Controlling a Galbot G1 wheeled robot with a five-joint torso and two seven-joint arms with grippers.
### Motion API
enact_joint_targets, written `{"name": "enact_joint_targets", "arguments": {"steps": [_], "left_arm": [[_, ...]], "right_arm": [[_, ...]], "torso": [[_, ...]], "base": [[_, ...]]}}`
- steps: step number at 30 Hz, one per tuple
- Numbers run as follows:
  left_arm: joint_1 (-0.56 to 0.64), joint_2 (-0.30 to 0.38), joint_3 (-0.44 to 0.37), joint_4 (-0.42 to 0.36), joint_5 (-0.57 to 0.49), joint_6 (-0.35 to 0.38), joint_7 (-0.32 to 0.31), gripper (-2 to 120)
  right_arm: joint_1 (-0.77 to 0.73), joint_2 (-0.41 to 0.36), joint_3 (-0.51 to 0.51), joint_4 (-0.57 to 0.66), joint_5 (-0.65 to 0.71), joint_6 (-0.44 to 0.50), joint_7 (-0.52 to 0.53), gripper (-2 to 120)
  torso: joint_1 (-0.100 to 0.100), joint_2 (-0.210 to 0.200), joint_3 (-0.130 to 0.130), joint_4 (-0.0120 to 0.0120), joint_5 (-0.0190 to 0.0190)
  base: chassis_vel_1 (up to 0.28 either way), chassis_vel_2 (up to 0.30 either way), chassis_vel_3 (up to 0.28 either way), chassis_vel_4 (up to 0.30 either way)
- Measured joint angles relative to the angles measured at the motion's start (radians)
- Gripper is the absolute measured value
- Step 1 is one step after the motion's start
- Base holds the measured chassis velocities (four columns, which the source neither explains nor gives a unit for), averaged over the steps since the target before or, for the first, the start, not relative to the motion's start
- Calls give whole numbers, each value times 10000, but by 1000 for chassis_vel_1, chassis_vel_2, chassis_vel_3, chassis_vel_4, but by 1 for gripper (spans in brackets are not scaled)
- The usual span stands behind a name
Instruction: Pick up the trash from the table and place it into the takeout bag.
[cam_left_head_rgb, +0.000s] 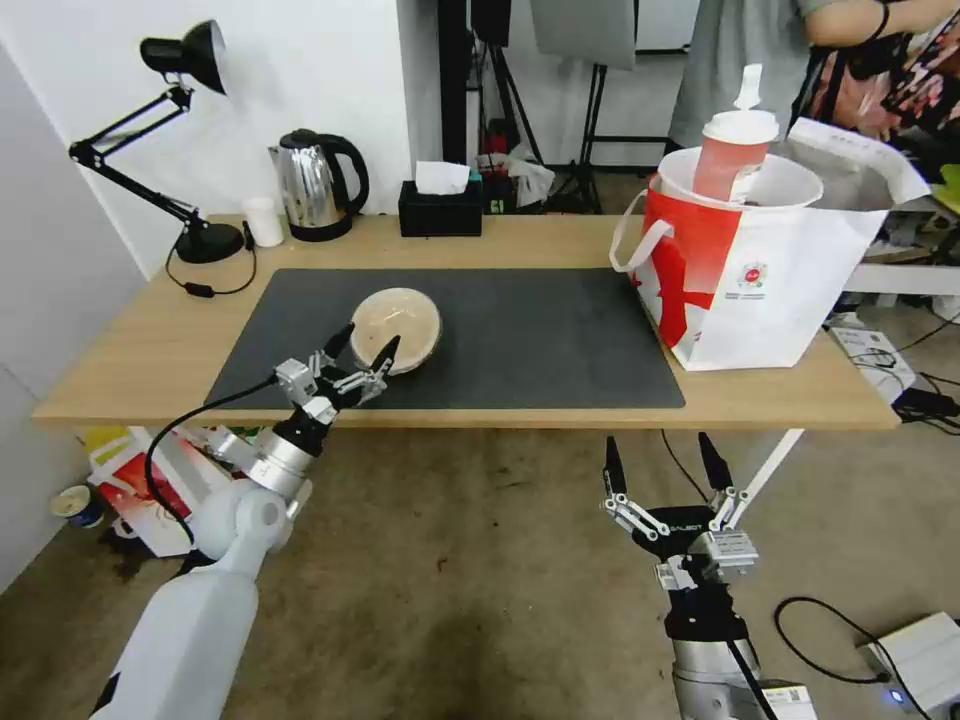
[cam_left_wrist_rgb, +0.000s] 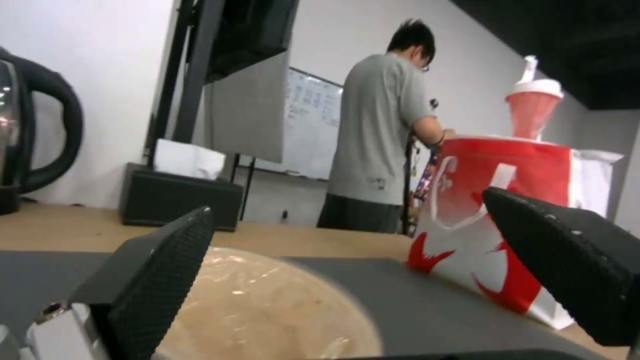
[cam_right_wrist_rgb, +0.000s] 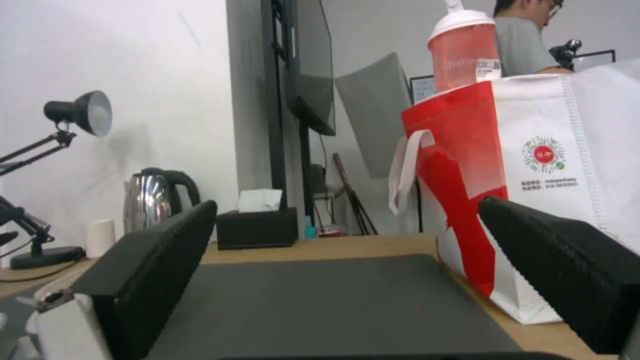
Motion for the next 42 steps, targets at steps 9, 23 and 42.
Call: {"name": "enact_joint_targets", "arguments": {"steps": [9,23,42], "left_arm": [[-16,729,9,182,-227,223,-191,100],[-447,1356,693,665,-1088,564,-608,100],[-1225,981,1550,1504,-1465,845,-804,100]], "right_arm": [[0,0,0,0,0,0,0,100],[0,0,0,0,0,0,0,100],[0,0,0,0,0,0,0,100]], "torso": [[0,0,0,-1,0],[0,0,0,-1,2],[0,1,0,0,2]], "base": [[0,0,0,0],[0,0,0,0],[0,0,0,0]]}}
